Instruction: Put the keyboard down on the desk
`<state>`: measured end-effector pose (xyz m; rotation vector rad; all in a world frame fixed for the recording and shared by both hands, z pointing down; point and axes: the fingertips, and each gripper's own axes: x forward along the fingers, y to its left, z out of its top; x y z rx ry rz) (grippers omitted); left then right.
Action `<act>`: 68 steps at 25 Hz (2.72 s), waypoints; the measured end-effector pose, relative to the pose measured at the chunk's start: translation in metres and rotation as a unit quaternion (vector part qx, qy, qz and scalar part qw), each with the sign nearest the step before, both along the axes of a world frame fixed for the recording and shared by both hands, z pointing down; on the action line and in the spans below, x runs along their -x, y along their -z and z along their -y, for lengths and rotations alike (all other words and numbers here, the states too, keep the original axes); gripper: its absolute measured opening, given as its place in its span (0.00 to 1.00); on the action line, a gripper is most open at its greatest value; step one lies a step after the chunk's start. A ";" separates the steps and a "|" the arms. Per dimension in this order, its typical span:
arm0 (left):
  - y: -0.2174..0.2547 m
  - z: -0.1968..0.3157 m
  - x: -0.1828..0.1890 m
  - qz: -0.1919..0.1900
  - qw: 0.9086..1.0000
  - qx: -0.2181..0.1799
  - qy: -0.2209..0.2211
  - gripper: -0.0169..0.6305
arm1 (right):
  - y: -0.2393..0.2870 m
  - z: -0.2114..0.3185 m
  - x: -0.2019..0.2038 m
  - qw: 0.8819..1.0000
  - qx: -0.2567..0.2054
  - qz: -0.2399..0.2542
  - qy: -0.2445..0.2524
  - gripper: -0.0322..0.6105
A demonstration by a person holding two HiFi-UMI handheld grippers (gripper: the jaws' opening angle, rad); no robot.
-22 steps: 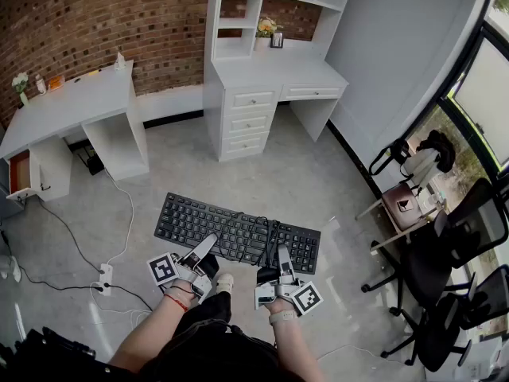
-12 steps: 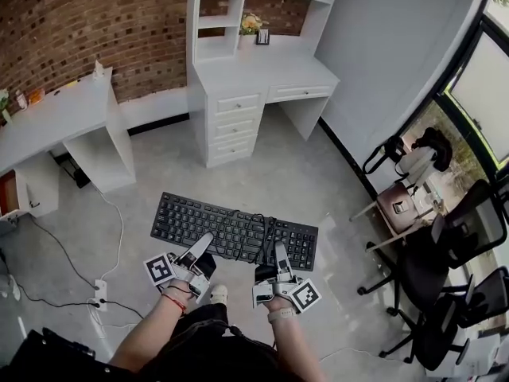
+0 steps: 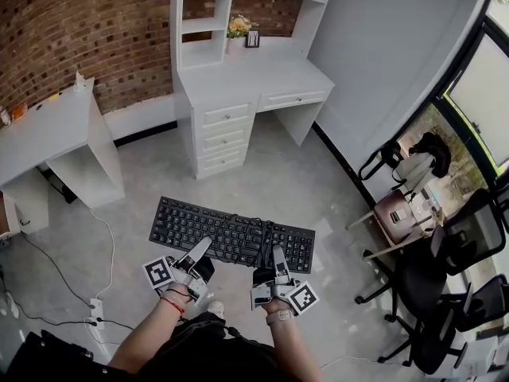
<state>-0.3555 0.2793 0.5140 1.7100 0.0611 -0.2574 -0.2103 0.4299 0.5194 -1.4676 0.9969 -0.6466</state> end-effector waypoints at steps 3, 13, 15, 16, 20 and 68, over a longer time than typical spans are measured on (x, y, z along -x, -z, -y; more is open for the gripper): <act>-0.001 0.012 -0.016 0.001 1.000 -0.005 -0.004 0.12 | -0.002 0.010 -0.015 1.000 -0.007 0.009 -0.007 0.17; -0.008 0.040 -0.027 0.013 1.000 -0.002 0.008 0.12 | -0.009 0.048 -0.033 1.000 -0.015 0.014 0.014 0.17; -0.012 0.048 -0.029 0.016 1.000 0.000 0.015 0.12 | -0.011 0.058 -0.038 1.000 -0.017 0.016 0.019 0.17; -0.014 0.052 -0.031 0.017 1.000 0.000 0.018 0.12 | -0.013 0.064 -0.041 0.999 -0.017 0.017 0.023 0.17; -0.017 0.074 -0.049 0.020 0.999 0.000 0.031 0.12 | -0.017 0.090 -0.062 0.999 -0.018 0.019 0.034 0.17; -0.024 0.214 -0.252 0.025 0.995 0.008 0.093 0.12 | -0.026 0.249 -0.280 0.995 -0.017 0.027 0.099 0.17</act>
